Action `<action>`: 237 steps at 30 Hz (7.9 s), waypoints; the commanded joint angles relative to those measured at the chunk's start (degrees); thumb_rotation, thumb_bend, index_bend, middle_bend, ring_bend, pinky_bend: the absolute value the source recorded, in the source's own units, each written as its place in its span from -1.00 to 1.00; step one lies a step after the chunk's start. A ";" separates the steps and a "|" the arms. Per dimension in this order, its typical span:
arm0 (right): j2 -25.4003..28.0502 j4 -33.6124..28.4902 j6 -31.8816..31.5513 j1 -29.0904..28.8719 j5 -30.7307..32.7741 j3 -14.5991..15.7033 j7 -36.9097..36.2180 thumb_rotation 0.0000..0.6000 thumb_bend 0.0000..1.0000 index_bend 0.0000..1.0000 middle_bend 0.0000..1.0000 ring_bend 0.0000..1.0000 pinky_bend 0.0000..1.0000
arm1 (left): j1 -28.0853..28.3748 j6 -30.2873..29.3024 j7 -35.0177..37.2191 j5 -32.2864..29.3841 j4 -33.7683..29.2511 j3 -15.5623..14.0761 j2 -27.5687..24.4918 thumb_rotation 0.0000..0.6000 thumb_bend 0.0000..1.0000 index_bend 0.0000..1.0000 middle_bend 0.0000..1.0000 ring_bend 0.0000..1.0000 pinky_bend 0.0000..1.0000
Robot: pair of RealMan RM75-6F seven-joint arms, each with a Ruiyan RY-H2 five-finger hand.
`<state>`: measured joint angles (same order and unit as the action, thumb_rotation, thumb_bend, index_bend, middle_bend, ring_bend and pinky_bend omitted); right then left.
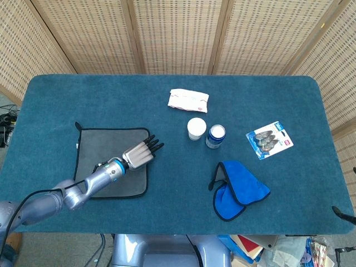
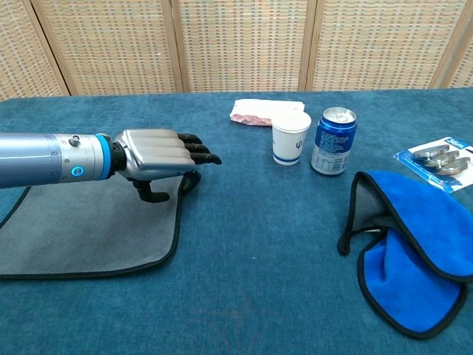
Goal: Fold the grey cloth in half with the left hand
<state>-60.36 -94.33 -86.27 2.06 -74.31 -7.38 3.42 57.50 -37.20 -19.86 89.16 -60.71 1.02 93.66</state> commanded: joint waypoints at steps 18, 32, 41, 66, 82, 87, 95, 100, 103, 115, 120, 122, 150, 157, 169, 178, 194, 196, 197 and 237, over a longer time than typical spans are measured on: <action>0.20 0.01 0.27 -0.04 -0.12 0.18 -0.52 1.00 -1.00 -1.00 -1.00 -1.00 -1.00 | -0.02 -1.34 0.45 -0.65 0.91 -1.01 0.48 1.00 0.05 0.17 -1.00 -1.00 -1.00; 0.21 -0.01 0.41 -0.05 -0.37 0.45 -0.60 1.00 -1.00 -1.00 -1.00 -1.00 -1.00 | -2.37 -5.53 3.36 0.30 0.08 -2.82 -2.29 1.00 0.06 0.18 -1.00 -1.00 -1.00; 0.26 -0.56 0.09 0.05 -1.20 0.90 -0.19 1.00 -1.00 -1.00 -1.00 -1.00 -1.00 | -6.46 -10.86 5.68 2.55 -0.18 -6.04 -6.57 1.00 0.06 0.19 -1.00 -1.00 -1.00; 0.33 -1.89 -1.07 0.44 -3.01 1.72 0.91 1.00 -1.00 -1.00 -1.00 -1.00 -1.00 | -15.95 -18.66 16.80 6.88 11.61 -12.49 -8.94 1.00 0.06 0.19 -1.00 -1.00 -1.00; 0.03 -2.10 -1.07 0.35 -3.38 1.99 1.81 1.00 -1.00 -1.00 -1.00 -1.00 -1.00 | -19.27 -20.75 22.92 8.43 21.10 -13.84 -7.18 1.00 0.06 0.19 -1.00 -1.00 -1.00; 0.08 -2.20 -1.16 0.45 -3.44 2.07 1.77 1.00 -1.00 -1.00 -1.00 -1.00 -1.00 | -19.58 -21.06 23.83 8.78 22.45 -13.76 -6.91 1.00 0.06 0.19 -1.00 -1.00 -1.00; 0.21 -2.14 -1.08 0.43 -3.51 2.08 1.47 1.00 -1.00 -1.00 -1.00 -1.00 -1.00 | -19.92 -20.95 24.18 9.00 22.49 -13.52 -6.51 1.00 0.06 0.19 -1.00 -1.00 -1.00; 0.29 -2.12 -1.16 0.49 -3.50 2.06 1.28 1.00 -1.00 -1.00 -1.00 -1.00 -1.00 | -19.99 -20.85 23.49 9.31 22.67 -13.49 -6.33 1.00 0.06 -0.36 -1.00 -1.00 -1.00; 0.35 -2.20 -1.25 0.53 -3.56 2.06 1.20 1.00 -1.00 -1.00 -1.00 -1.00 -1.00 | -20.02 -20.64 23.69 9.19 22.35 -13.33 -6.61 1.00 0.02 -0.97 -1.00 -1.00 -1.00; 0.48 -2.30 -1.18 0.52 -3.97 2.25 0.95 1.00 -1.00 -1.00 -1.00 -1.00 -1.00 | -21.22 -27.12 28.00 10.42 15.54 -13.27 -12.78 1.00 -0.38 -1.00 -1.00 -1.00 -1.00; 0.60 -2.38 -1.30 0.59 -4.12 2.27 0.63 1.00 -1.00 -1.00 -1.00 -1.00 -1.00 | -20.36 -30.43 29.46 10.89 4.61 -12.06 -17.74 1.00 -0.36 -0.94 -1.00 -1.00 -1.00; 0.61 -2.40 -1.32 0.61 -4.09 2.27 0.62 1.00 -1.00 -1.00 -1.00 -1.00 -1.00 | -19.30 -28.98 28.17 10.79 -1.02 -11.72 -19.72 1.00 -0.36 -0.81 -1.00 -1.00 -1.00; 0.57 -2.49 -1.21 0.81 -1.98 1.49 0.78 1.00 -1.00 -1.00 -1.00 -1.00 -1.00 | -12.40 -4.43 1.96 -4.65 -23.86 -6.15 -25.87 1.00 -0.36 -0.41 -1.00 -1.00 -1.00; 0.37 -2.47 -1.03 0.73 -1.61 1.43 1.26 1.00 -1.00 -1.00 -1.00 -1.00 -1.00 | -11.94 -1.92 -0.36 -6.44 -23.73 -6.38 -25.05 1.00 -0.36 -0.35 -1.00 -1.00 -1.00; 0.28 -2.34 -0.72 0.58 -1.57 1.45 1.31 1.00 -1.00 -1.00 -1.00 -1.00 -1.00 | -12.67 -2.11 0.17 -6.56 -20.43 -6.50 -21.68 1.00 -0.36 -0.32 -1.00 -1.00 -1.00; 0.26 -2.17 -0.60 0.58 -1.34 1.38 1.16 1.00 -1.00 -1.00 -1.00 -1.00 -1.00 | -12.67 -2.41 0.87 -5.59 -19.13 -6.60 -20.19 1.00 -0.36 -0.20 -1.00 -1.00 -1.00; 0.14 -2.12 -0.42 0.48 -1.31 1.45 1.47 1.00 -1.00 -1.00 -1.00 -1.00 -1.00 | -13.02 -2.94 1.89 -4.76 -17.80 -6.87 -19.36 1.00 -0.36 0.01 -1.00 -1.00 -1.00; 0.11 -2.12 -0.41 0.47 -1.32 1.46 1.54 1.00 -1.00 -1.00 -1.00 -1.00 -1.00 | -13.03 -2.93 2.12 -4.70 -17.69 -6.89 -19.36 1.00 -0.36 0.02 -1.00 -1.00 -1.00; 0.09 -2.12 -0.42 0.46 -1.31 1.46 1.58 1.00 -1.00 -1.00 -1.00 -1.00 -1.00 | -13.05 -2.97 2.18 -4.66 -17.60 -6.90 -19.36 1.00 -0.36 0.02 -1.00 -1.00 -1.00; -0.11 -2.06 -0.16 0.29 -1.40 1.62 1.99 1.00 -1.00 -1.00 -1.00 -1.00 -1.00 | -14.61 -4.98 7.06 -2.80 -14.95 -7.73 -19.46 1.00 0.12 0.27 -1.00 -1.00 -1.00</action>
<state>-60.47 -96.38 -86.43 2.36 -75.71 -5.76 5.40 43.03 -41.99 -13.05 86.18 -75.56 -6.60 74.41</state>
